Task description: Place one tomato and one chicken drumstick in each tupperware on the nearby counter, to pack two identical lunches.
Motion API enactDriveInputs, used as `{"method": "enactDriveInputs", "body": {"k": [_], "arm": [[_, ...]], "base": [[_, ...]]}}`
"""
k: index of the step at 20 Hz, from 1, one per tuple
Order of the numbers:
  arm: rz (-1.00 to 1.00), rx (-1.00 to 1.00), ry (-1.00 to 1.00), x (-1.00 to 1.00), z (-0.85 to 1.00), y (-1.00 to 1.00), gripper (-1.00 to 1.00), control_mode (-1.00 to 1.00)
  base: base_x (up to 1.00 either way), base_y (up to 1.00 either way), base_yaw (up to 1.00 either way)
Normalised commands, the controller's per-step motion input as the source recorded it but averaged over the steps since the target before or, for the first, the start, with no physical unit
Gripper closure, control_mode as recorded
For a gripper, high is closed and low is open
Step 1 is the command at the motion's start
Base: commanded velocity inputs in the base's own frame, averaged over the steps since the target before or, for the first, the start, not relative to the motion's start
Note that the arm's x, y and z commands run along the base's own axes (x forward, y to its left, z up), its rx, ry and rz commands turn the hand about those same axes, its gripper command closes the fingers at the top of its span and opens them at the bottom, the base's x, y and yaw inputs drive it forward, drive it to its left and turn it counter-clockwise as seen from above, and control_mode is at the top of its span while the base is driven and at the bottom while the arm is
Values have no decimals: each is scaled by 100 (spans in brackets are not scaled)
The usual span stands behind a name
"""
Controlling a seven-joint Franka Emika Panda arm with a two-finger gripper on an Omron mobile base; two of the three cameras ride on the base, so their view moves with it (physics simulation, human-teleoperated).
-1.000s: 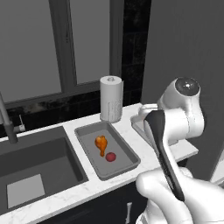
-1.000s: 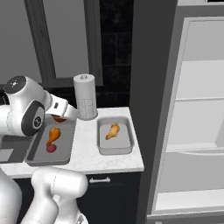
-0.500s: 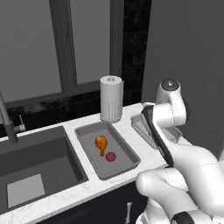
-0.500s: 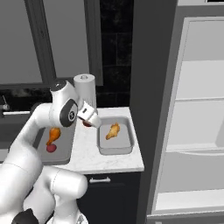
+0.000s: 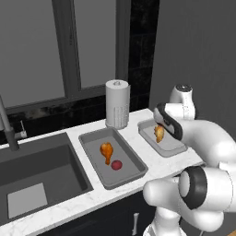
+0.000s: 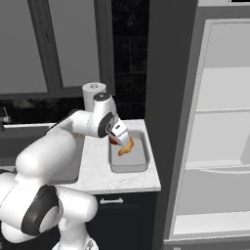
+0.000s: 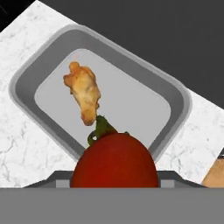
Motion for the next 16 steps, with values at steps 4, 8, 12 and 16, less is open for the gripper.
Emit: {"method": "enactDriveInputs", "body": {"k": [4,8,12,16], "arm": [[-13,0,0,70,-60,-3,100,-100],[-19,0,3,40,-65,-30,100,-100],[-16,0,9,37,-56,-24,100,-100],[-11,0,15,26,-51,-10,100,-100]], "base": [[0,0,0],[0,0,0],[0,0,0],[0,0,0]]}}
